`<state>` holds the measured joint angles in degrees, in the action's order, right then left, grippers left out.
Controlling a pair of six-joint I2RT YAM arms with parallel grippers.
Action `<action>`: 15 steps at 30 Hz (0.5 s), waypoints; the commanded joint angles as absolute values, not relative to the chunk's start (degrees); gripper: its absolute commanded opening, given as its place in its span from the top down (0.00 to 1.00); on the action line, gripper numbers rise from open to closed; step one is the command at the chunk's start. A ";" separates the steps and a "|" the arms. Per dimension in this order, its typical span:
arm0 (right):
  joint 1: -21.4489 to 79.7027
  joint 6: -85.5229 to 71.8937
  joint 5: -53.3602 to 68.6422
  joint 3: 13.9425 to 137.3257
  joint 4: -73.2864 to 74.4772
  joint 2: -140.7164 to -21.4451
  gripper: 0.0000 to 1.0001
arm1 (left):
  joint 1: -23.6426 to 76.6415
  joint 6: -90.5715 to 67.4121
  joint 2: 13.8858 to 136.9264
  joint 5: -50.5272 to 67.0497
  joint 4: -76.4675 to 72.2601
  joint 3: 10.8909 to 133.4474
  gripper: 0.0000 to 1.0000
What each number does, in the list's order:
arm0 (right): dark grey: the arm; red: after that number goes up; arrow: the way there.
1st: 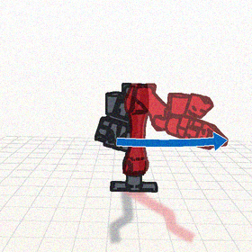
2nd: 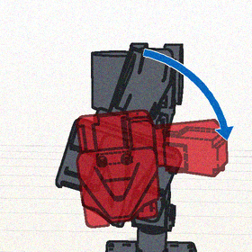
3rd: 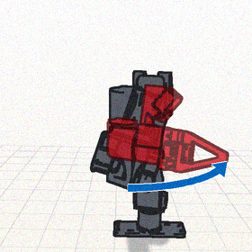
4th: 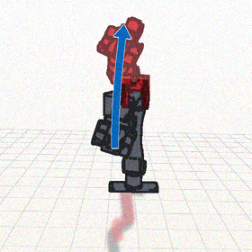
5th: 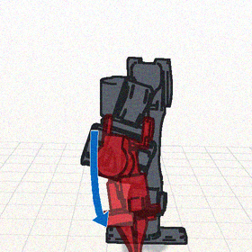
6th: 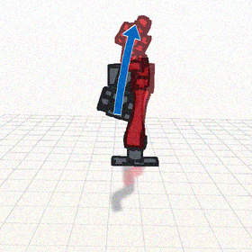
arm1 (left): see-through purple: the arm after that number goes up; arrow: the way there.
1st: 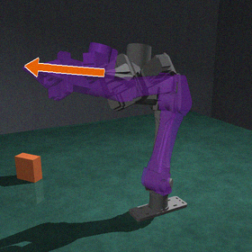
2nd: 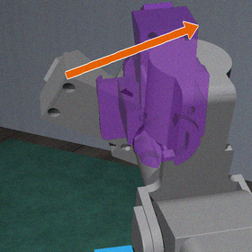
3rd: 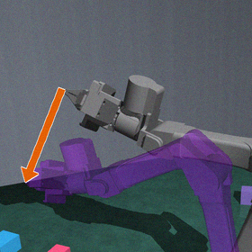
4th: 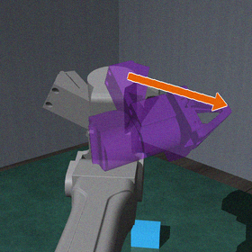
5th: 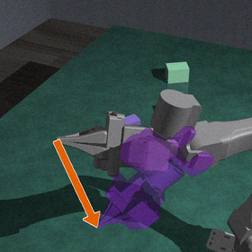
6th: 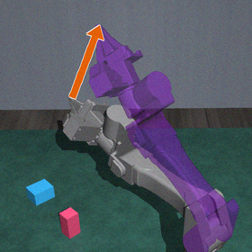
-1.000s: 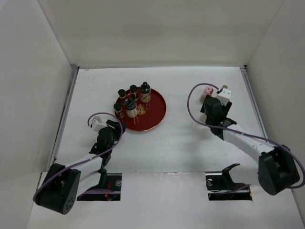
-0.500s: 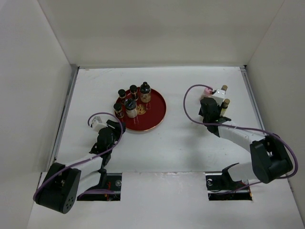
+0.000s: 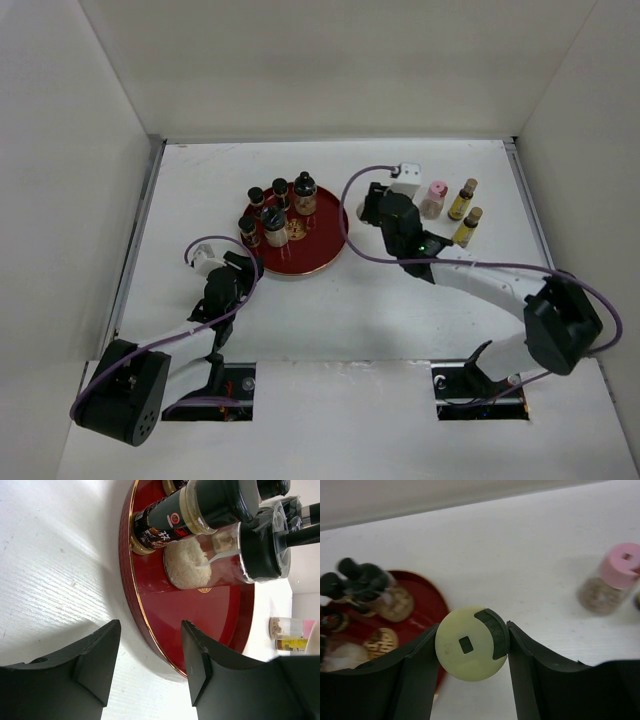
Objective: Organize the condiment bottles
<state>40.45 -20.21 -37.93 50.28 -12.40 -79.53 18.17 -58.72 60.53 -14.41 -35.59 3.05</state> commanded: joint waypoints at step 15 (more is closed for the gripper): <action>51.02 -21.09 -30.50 78.39 -20.30 -112.40 0.53 | 17.62 -58.54 60.03 -13.01 -38.94 2.90 0.50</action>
<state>51.00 -20.78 -30.74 74.63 -16.80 -111.55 18.02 -58.74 59.90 -13.65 -35.79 3.05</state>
